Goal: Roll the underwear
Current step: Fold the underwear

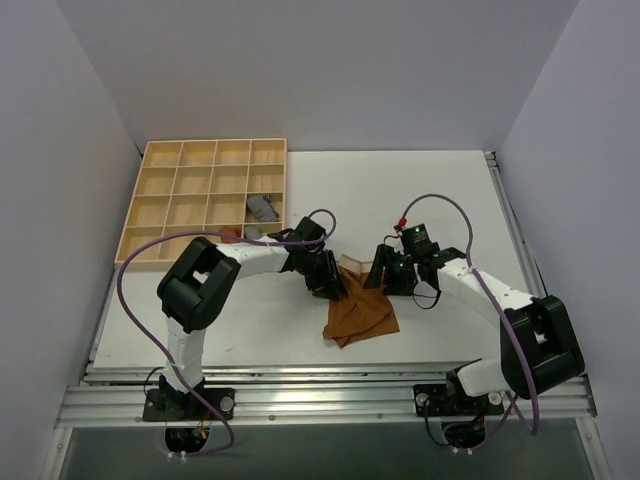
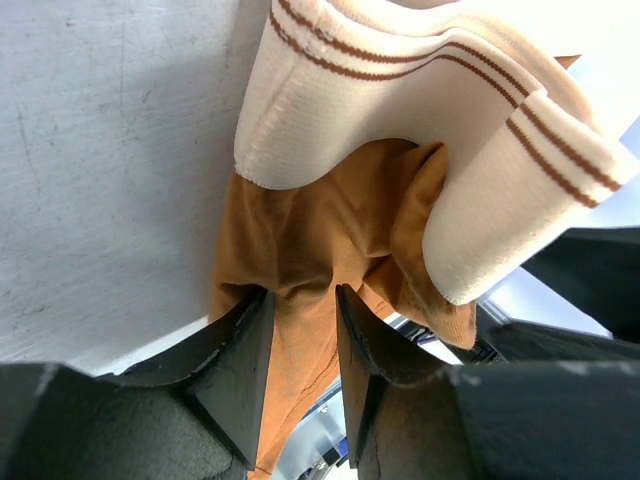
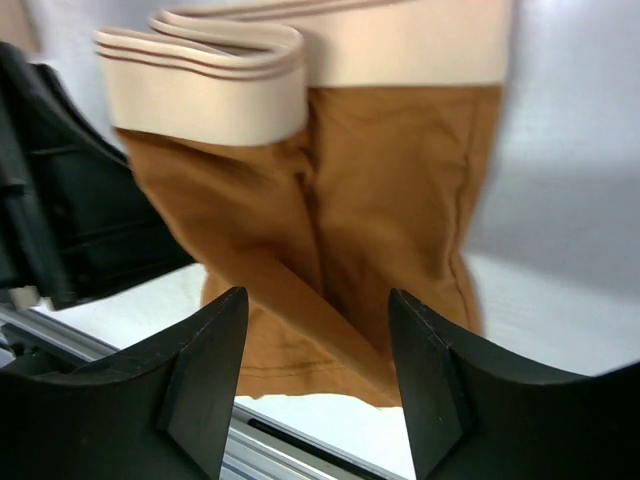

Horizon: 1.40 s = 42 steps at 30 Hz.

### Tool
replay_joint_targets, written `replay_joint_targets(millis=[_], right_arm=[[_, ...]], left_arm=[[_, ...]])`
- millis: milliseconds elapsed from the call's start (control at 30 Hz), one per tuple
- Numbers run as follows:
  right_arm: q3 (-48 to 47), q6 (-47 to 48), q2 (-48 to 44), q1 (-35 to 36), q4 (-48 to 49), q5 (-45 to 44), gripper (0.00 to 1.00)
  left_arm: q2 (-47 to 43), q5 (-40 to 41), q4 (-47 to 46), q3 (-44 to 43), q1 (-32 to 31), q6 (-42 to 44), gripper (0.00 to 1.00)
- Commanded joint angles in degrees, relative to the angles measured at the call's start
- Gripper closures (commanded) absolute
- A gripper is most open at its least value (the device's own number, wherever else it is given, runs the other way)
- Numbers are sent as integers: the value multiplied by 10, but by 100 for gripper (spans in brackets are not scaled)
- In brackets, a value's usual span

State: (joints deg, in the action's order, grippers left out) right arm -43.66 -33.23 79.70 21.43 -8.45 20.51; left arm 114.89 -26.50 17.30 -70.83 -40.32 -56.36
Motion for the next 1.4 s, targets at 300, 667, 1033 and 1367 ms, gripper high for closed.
replay_joint_targets(millis=[300,667,1033,1367], right_arm=[[60,31,-56,-59,-12,23,35],[71,35,-3,-68,29,25,43],[91,28,2,-68,45,4,57],[84,31,15,-66,63,3,60]], left_arm=[[33,39,10,-8,1,27,60],[27,37,6,-6,1,27,60],[-51,24,74,-26,5,28,53],[-83,30,135,-34,24,54,51]])
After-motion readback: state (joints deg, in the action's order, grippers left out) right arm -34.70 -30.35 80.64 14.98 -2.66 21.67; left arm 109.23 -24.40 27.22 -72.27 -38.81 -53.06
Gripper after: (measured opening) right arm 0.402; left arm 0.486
